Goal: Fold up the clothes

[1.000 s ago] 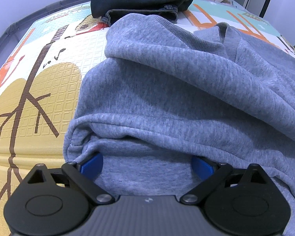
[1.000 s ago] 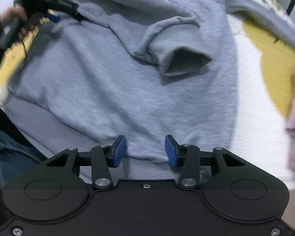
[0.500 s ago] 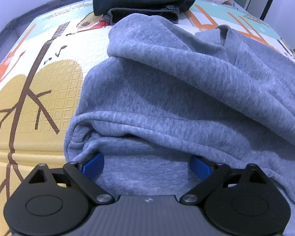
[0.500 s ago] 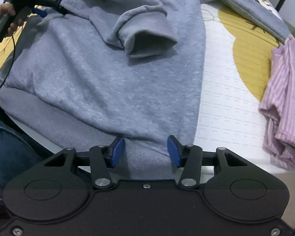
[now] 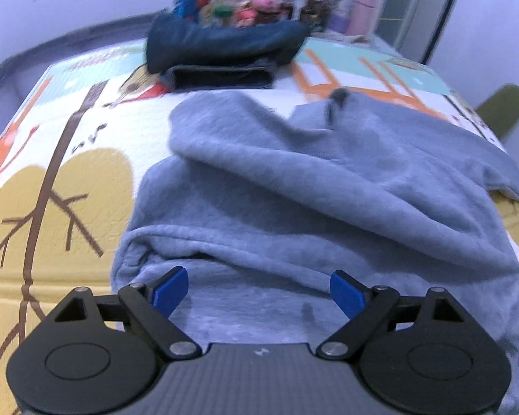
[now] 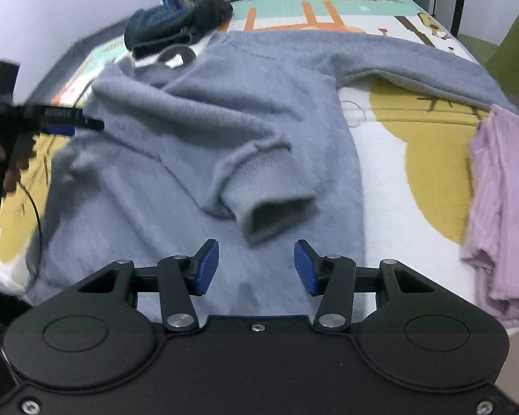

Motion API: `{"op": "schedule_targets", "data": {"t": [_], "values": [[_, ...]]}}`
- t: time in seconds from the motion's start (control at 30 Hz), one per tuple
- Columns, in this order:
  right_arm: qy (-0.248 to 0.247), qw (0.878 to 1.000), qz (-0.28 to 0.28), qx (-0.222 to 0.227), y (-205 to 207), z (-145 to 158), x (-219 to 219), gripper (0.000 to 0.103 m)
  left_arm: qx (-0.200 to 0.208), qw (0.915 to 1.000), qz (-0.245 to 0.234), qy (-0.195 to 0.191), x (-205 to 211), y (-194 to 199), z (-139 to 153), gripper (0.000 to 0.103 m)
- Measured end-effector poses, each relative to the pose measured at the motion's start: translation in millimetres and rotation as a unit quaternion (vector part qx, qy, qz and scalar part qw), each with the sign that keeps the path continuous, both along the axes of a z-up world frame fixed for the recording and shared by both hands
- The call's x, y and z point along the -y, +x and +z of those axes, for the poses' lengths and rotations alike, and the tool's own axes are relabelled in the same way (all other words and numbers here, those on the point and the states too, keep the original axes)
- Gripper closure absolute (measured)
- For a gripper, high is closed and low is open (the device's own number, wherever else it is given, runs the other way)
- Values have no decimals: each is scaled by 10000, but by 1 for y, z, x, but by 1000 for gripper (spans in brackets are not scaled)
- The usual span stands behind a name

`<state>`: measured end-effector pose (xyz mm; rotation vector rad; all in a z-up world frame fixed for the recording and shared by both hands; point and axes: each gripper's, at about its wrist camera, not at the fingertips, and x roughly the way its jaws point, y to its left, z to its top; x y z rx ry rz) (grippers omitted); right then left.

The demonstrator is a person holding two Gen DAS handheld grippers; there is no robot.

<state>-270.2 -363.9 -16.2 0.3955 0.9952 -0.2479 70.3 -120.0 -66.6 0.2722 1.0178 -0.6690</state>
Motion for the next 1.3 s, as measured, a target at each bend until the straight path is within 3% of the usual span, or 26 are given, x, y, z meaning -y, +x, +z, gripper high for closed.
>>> {"op": "schedule_targets", "data": {"t": [0.33,0.43,0.5,0.57,0.7,0.93,1.3], "values": [[787,9937,-776,159,33,-34,21,59,119,9980,-604,139,7,-34,-1,12],[953,9905,-935,325,41,-39,24,66,225,9963,-816,178,9,-44,-1,12],[966,9899,-957,397,46,-39,22,84,283,9946,-986,140,10,-52,0,12],[939,9896,-971,501,53,-38,18,94,390,9918,-1219,31,11,-61,2,12],[825,9885,-880,909,62,-23,5,96,577,9798,-1905,-199,17,-83,6,12],[1011,9823,-549,1480,81,15,-8,100,1078,9465,-2940,-785,20,-121,16,12],[1275,9734,249,1886,109,59,-45,100,1703,9225,-3256,-1181,34,-142,23,12]]}}
